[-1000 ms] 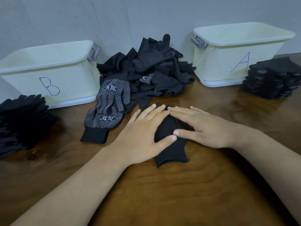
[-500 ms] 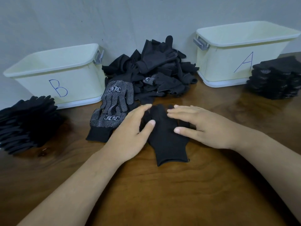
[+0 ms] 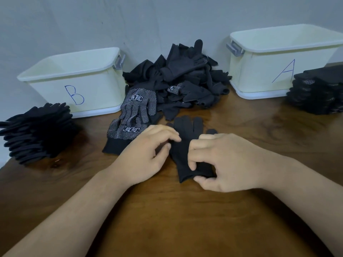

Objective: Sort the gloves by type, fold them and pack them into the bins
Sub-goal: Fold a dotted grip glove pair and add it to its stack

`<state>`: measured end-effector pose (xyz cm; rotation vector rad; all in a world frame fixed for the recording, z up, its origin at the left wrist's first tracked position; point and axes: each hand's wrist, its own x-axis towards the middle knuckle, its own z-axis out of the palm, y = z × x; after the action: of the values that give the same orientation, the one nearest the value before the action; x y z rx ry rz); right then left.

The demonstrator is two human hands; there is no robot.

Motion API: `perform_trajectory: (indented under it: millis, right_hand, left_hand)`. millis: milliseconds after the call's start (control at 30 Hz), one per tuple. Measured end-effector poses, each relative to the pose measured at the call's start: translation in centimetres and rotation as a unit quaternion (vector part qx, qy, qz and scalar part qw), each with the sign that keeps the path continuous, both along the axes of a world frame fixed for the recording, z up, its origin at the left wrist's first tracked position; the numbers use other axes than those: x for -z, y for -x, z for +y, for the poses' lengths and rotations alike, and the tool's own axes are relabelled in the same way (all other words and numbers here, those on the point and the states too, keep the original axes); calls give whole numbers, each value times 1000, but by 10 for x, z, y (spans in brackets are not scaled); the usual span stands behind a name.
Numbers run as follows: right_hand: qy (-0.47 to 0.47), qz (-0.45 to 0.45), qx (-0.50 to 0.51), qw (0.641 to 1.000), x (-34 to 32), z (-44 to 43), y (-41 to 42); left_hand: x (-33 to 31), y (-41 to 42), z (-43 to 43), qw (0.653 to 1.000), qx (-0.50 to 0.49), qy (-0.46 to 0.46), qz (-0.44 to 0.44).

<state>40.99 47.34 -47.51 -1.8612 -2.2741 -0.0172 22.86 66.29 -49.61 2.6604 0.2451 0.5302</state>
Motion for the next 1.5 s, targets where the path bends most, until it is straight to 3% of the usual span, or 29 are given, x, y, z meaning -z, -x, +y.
perform_trajectory:
  millis: [133,367,700,933,1033,1167,1300,1500]
  right_hand:
    - [3,-29,13,999,1,0,8]
    - [-25,-4,60,998,-6,1,7]
    - [-31,71,71,994,-4,2,0]
    - [11,268,68,961,-18,-2,-32]
    - [80,234,67,967,-16,-3,-45]
    - [48,155,104,981,1,1,-41]
    - [42,239,102,965,5,0,-40]
    - [70,323,105,938,4,-2,-38]
  left_hand:
    - [-7,7,-1,995,72,-9,62]
    - [-15,7,-6,989,78,-68,105]
    - [-4,-8,-7,994,70,-63,55]
    - [-5,-6,-11,993,4,118,0]
    - [-10,-5,-15,984,-8,177,-29]
    - [-13,-2,-17,983,-4,184,-18]
    - [-22,-3,-25,983,-15,180,19]
    - [-21,0,-26,955,4,288,68]
